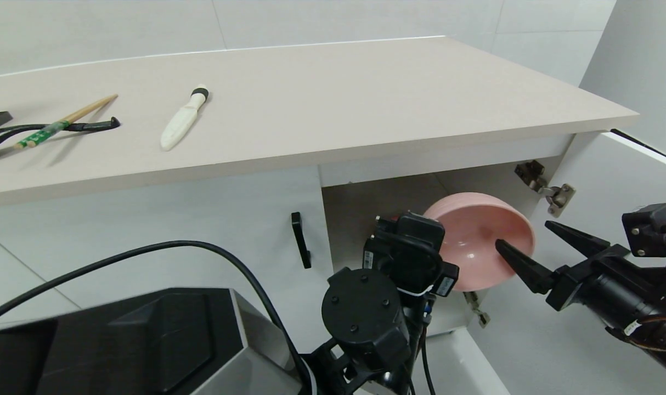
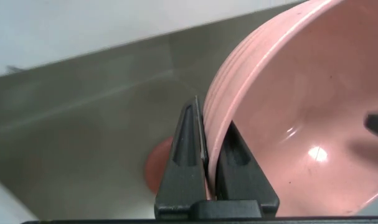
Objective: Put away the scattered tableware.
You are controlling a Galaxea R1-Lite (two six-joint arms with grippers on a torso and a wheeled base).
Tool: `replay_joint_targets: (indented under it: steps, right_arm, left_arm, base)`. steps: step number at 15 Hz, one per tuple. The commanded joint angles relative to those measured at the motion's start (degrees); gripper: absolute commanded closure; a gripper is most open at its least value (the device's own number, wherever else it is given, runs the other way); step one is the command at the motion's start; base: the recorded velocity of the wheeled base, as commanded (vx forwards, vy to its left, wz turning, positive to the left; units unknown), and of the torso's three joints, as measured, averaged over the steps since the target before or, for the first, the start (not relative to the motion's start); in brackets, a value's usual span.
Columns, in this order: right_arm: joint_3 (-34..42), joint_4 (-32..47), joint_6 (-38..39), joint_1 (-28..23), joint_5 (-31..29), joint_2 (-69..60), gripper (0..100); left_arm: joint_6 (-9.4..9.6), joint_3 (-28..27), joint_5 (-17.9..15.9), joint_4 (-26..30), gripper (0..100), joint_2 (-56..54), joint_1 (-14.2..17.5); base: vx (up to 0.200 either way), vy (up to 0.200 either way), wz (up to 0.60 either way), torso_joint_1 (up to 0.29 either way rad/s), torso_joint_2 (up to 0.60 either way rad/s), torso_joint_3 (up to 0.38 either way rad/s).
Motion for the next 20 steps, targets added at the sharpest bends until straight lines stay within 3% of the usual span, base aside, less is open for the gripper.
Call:
replay_joint_targets:
  steps: [1, 5, 6, 16, 17, 20]
  right_arm:
    - [0.0, -0.1, 0.0, 0.1, 0.1, -1.1, 0]
    - [0.1, -0.1, -0.1, 1.5, 0.1, -1.6, 0]
    - [0.3, -0.1, -0.3, 2.8, 0.1, -2.7, 100]
    - [0.0, -0.1, -0.4, 4.6, 0.0, -3.4, 100]
    - [0.1, -0.1, -0.4, 4.6, 0.0, -3.3, 100]
    - [0.1, -0.1, -0.4, 4.3, 0.0, -3.0, 100]
  left_arm:
    - [-0.01, -0.2, 0.1, -0.1, 100, 0.4, -0.4]
    - [-0.1, -2.0, 0.1, -0.1, 100, 1.1, -1.9]
    - [-0.01, -3.2, 0.2, -0.1, 100, 1.4, -1.9]
    - [-0.1, -4.3, 1.6, -0.1, 100, 2.4, -3.0]
    - [-0.1, -4.0, 1.6, -0.1, 0, 1.9, -3.1]
    - [-0.36, -1.7, 1.4, -0.1, 0, -1.5, -3.3]
  base:
    - [0.0, 0.0, 0.0, 0.0, 0.0, 0.0]
    - [0.0, 0.0, 0.0, 0.0, 0.0, 0.0]
    - [0.0, 0.0, 0.0, 0.0, 0.0, 0.0]
    - [0.0, 0.0, 0.0, 0.0, 0.0, 0.0]
    - [0.0, 0.0, 0.0, 0.0, 0.0, 0.0]
    - [0.0, 0.0, 0.0, 0.0, 0.0, 0.0]
